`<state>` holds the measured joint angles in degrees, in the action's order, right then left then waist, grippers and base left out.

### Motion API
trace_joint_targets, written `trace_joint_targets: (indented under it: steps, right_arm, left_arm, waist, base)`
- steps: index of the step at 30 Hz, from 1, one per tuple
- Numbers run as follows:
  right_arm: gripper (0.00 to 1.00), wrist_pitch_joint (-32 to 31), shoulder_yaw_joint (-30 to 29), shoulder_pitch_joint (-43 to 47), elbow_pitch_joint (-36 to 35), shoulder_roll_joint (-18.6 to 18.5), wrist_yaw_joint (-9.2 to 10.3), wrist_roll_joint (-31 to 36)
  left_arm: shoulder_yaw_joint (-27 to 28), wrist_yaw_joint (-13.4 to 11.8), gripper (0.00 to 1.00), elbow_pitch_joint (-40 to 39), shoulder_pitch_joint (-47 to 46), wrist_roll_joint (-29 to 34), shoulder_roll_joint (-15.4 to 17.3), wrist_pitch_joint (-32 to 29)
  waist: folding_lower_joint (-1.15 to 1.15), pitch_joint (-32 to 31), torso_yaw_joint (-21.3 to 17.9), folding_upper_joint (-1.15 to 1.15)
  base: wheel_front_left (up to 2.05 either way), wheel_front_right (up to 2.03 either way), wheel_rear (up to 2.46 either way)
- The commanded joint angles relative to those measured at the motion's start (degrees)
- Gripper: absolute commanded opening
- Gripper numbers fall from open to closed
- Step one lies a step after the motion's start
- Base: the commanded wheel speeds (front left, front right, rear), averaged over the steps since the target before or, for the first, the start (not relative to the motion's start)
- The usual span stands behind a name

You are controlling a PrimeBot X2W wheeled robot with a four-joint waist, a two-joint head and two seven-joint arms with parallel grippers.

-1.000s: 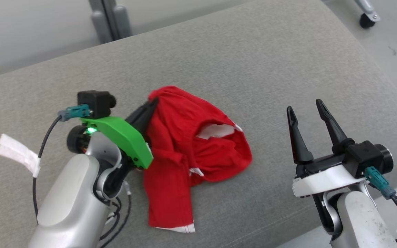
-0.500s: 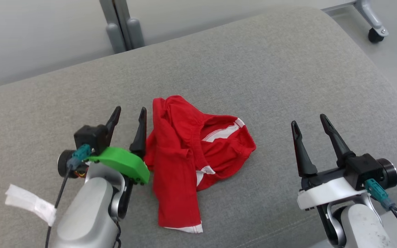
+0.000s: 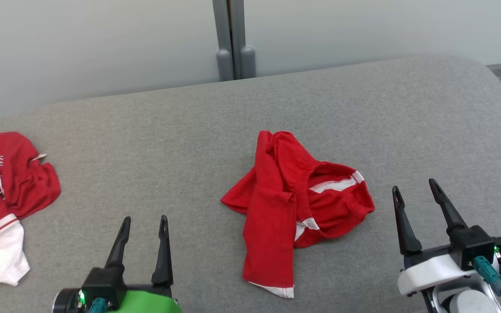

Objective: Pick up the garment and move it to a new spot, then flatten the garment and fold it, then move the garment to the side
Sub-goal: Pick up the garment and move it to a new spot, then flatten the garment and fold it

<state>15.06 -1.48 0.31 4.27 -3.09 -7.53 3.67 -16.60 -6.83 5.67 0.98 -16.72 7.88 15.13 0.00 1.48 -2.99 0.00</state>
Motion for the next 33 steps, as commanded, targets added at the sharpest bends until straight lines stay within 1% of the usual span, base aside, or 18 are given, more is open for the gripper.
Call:
trace_joint_targets:
  steps: [1,5,11,14,19,26,30,33]
  right_arm:
    - [1.00,0.17,-0.19,1.32,0.28,-0.16,0.08,0.30]
    - [1.00,0.18,-0.23,2.34,0.92,-0.06,0.08,0.11]
    - [1.00,0.17,-0.43,4.00,1.62,0.09,0.08,-0.33]
    - [1.00,0.18,-0.27,4.47,2.13,0.13,0.08,-0.48]
    - [1.00,0.18,0.61,4.36,2.73,0.15,0.08,-1.22]
    - [1.00,0.18,1.73,3.72,3.21,0.17,0.08,-1.72]
    - [1.00,0.18,4.54,3.43,3.47,0.18,0.08,-2.78]
    - [1.00,-0.54,8.44,3.64,6.26,0.18,0.08,-4.57]
  left_arm:
    - [0.96,-0.22,1.00,-0.81,2.24,1.00,-0.41,0.02]
    - [4.13,-0.60,1.00,-2.24,7.20,2.52,-1.22,0.02]
    - [8.68,0.95,1.00,-3.18,13.11,5.21,-2.59,0.02]
    - [9.69,1.35,1.00,-3.97,15.03,5.87,-3.43,0.02]
    - [11.25,2.00,1.00,-4.19,15.67,6.60,-4.38,0.02]
    - [12.39,2.94,1.00,-4.28,14.99,7.28,-4.77,0.02]
    - [12.71,3.63,1.00,-4.57,14.74,7.02,-4.88,0.03]
    - [12.74,4.24,1.00,-4.87,14.62,6.40,-4.93,0.02]
  waist:
    - [0.00,-3.07,4.21,0.00]
    - [0.00,-4.13,5.58,0.00]
    - [0.00,-5.65,6.51,0.00]
    - [0.00,-6.00,6.60,0.00]
    - [0.00,-6.01,6.51,0.00]
    - [0.00,-5.90,6.35,0.00]
    - [0.00,-5.91,6.50,0.00]
    - [0.00,-5.95,6.73,0.00]
  base:
    - [0.00,0.00,0.00]
    - [0.00,0.00,0.00]
    - [0.00,0.00,0.00]
    - [0.00,0.00,0.00]
    - [0.00,0.00,0.00]
    - [0.00,0.00,0.00]
    - [0.00,0.00,0.00]
    - [0.00,0.00,0.00]
